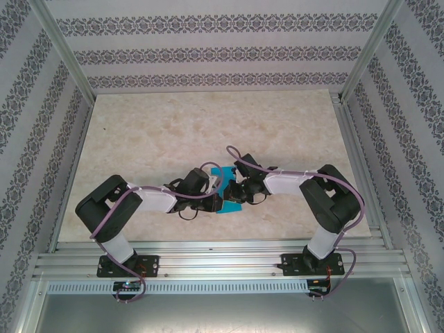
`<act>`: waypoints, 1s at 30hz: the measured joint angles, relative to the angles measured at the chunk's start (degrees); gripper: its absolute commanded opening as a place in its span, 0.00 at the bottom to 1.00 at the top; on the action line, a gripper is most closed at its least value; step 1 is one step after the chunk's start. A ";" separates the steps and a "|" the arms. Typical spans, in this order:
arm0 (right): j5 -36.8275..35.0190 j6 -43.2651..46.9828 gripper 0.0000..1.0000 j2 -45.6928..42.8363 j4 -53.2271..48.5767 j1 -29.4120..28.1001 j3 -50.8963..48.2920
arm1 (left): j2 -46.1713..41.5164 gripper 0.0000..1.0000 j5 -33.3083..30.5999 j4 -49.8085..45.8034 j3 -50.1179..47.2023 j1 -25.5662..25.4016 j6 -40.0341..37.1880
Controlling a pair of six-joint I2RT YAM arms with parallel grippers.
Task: Fold a paper plane with a square sheet of paper (fold left side to right side)
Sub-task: Fold the triangle a second time at the center of the table.
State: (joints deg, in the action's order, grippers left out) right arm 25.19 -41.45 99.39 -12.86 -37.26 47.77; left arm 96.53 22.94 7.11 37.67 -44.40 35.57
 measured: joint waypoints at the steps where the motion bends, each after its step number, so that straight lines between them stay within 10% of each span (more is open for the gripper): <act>1: 0.15 0.28 0.15 0.07 -0.22 0.24 0.11 | -0.07 0.09 -0.44 -0.11 0.00 -0.26 -0.02; 21: 5.09 9.40 0.15 5.11 -8.24 10.62 6.84 | -0.28 0.08 -3.93 -0.09 -0.15 -2.27 -0.17; 30: -3.21 10.54 0.15 -0.96 -7.91 13.77 5.01 | -0.63 0.09 -4.04 -0.11 -0.11 -2.54 0.33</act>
State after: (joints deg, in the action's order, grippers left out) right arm 21.98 -30.92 98.43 -20.78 -23.49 52.77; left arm 95.90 18.90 7.01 37.56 -46.94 35.90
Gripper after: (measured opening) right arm 0.149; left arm 0.086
